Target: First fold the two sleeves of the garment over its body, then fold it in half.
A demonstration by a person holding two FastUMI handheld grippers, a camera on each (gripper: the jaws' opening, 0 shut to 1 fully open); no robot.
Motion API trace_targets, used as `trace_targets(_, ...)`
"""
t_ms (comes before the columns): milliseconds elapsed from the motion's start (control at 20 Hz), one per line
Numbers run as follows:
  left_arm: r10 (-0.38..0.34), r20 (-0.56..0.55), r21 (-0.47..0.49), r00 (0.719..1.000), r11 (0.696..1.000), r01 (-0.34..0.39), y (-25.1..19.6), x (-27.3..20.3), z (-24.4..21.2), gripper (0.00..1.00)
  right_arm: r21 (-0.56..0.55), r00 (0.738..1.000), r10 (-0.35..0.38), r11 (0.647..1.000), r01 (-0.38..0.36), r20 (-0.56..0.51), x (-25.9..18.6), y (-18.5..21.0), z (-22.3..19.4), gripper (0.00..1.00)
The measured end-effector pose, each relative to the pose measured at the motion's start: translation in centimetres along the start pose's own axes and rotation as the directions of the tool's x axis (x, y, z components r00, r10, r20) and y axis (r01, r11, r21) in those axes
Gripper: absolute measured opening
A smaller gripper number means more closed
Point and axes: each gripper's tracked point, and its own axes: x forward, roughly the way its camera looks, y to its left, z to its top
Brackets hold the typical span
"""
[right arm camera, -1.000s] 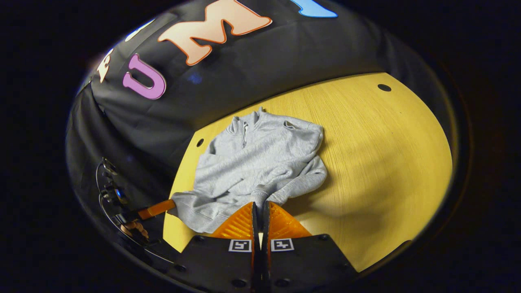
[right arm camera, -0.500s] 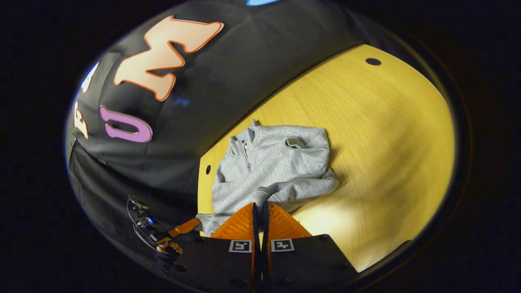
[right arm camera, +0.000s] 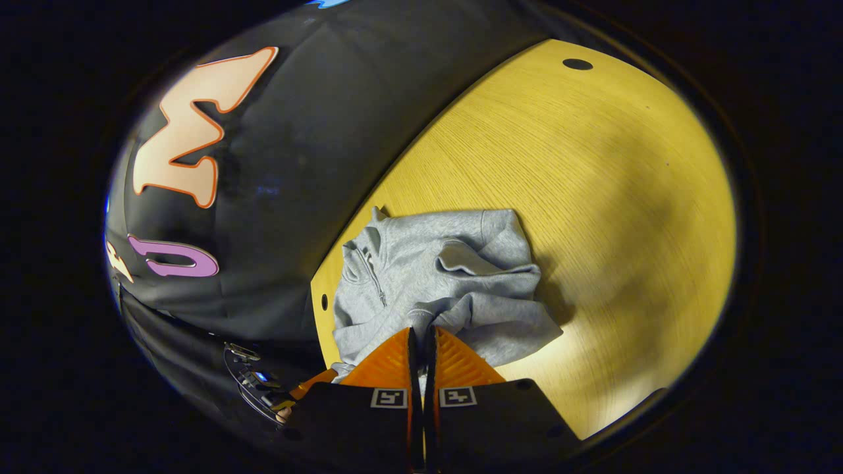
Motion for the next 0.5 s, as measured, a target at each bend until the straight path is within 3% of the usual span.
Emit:
trace_targets(150,0.021,-0.002,-0.057,1.000,0.998,-0.021,0.4,0.7,1.0,0.03,0.020,1.000,-0.010,1.000,0.010,0.004,1.2,0.1,0.3,0.05)
trace_targets(300,0.060,0.105,-0.030,0.993,0.998,-0.057,0.9,0.7,3.8,0.14,0.021,0.999,-0.007,1.000,0.005,0.051,2.1,0.8,1.2,0.13)
trace_targets(350,0.073,0.133,-0.013,0.988,0.997,-0.072,1.1,0.6,4.6,0.35,0.010,0.996,0.004,1.000,-0.005,0.088,2.1,1.2,2.0,0.15)
trace_targets(450,0.091,0.171,0.014,0.981,0.995,-0.095,1.0,0.3,5.4,0.75,-0.047,0.980,-0.006,0.999,0.016,0.199,1.9,1.5,4.2,0.47)
trace_targets(500,0.103,0.202,0.022,0.974,0.994,-0.110,0.9,0.0,6.1,0.82,-0.078,0.967,-0.015,0.996,0.036,0.255,1.3,1.6,5.2,0.63)
